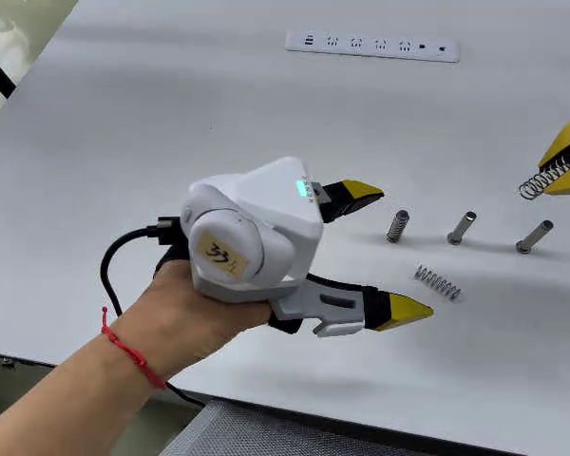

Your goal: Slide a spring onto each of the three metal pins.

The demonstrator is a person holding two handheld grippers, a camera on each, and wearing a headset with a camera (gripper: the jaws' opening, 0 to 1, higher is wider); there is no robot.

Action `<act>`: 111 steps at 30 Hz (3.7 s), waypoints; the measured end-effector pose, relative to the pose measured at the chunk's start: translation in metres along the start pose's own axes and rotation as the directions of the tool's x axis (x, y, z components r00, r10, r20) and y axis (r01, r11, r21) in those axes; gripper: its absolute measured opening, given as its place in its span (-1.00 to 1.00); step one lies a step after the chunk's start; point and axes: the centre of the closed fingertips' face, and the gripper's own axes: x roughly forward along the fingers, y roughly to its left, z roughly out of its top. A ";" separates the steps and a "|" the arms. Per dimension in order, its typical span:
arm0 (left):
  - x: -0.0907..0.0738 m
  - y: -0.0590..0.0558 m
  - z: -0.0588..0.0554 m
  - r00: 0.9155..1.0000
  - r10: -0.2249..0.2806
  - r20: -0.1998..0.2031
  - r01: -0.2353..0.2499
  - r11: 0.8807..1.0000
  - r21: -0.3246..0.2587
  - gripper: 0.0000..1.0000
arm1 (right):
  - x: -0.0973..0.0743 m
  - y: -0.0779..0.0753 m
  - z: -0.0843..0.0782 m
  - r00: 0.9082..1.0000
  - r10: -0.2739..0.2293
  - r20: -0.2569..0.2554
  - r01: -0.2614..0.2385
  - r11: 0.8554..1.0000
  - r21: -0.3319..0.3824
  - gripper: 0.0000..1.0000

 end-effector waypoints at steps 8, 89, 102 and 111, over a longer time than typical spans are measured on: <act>0.000 0.004 -0.008 1.000 0.005 -0.011 -0.006 1.000 -0.018 0.59 | 0.027 -0.015 -0.009 0.999 0.016 -0.028 -0.016 1.000 0.023 -0.86; 0.006 0.002 -0.016 1.000 -0.006 0.031 0.009 0.993 -0.116 0.63 | 0.107 -0.017 -0.034 0.991 0.106 -0.084 -0.100 0.993 0.067 -0.85; 0.008 0.002 -0.018 1.000 -0.008 0.030 0.011 0.993 -0.120 0.62 | 0.119 -0.015 -0.037 0.991 0.103 -0.086 -0.097 0.993 0.071 -0.85; 0.008 0.001 -0.018 1.000 -0.008 0.030 0.012 0.992 -0.122 0.62 | 0.126 -0.014 -0.041 0.991 0.100 -0.084 -0.094 0.993 0.078 -0.85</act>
